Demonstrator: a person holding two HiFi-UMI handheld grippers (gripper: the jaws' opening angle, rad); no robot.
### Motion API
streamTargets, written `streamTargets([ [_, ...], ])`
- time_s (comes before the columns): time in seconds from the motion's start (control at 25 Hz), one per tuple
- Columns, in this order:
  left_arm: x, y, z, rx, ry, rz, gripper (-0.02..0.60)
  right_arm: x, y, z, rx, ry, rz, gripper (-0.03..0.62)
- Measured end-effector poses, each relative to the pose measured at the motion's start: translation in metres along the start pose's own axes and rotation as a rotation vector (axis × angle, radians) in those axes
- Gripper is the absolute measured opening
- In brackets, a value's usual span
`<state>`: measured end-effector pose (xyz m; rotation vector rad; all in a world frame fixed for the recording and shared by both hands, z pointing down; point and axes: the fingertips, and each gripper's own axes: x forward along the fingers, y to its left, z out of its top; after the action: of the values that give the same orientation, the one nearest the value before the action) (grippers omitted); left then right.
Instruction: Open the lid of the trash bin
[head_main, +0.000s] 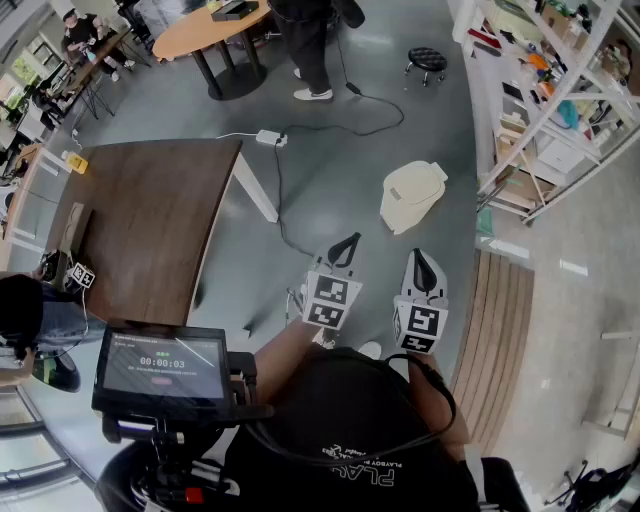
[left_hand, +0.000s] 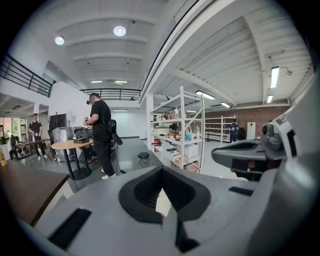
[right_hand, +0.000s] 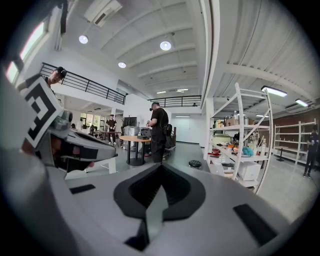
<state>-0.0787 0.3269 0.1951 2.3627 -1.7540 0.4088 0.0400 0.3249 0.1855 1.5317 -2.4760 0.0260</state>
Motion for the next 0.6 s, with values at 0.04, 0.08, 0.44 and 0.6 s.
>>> streamTargets([
  [0.04,0.000,0.000,-0.001,-0.001,-0.001,-0.001,-0.003,0.000,0.000,-0.001,0.000,0.002,-0.001,0.000],
  [0.08,0.000,0.000,-0.002,-0.001,-0.001,-0.001,-0.002,0.000,0.000,-0.003,0.000,0.004,-0.002,0.000],
  [0.44,0.005,0.021,-0.007,-0.008,0.004,-0.017,-0.002,0.019,0.014,-0.005,0.004,0.030,-0.014,0.000],
  [0.6,0.007,0.040,-0.010,-0.017,0.007,-0.032,-0.003,0.032,0.027,-0.002,0.002,0.040,-0.029,0.000],
])
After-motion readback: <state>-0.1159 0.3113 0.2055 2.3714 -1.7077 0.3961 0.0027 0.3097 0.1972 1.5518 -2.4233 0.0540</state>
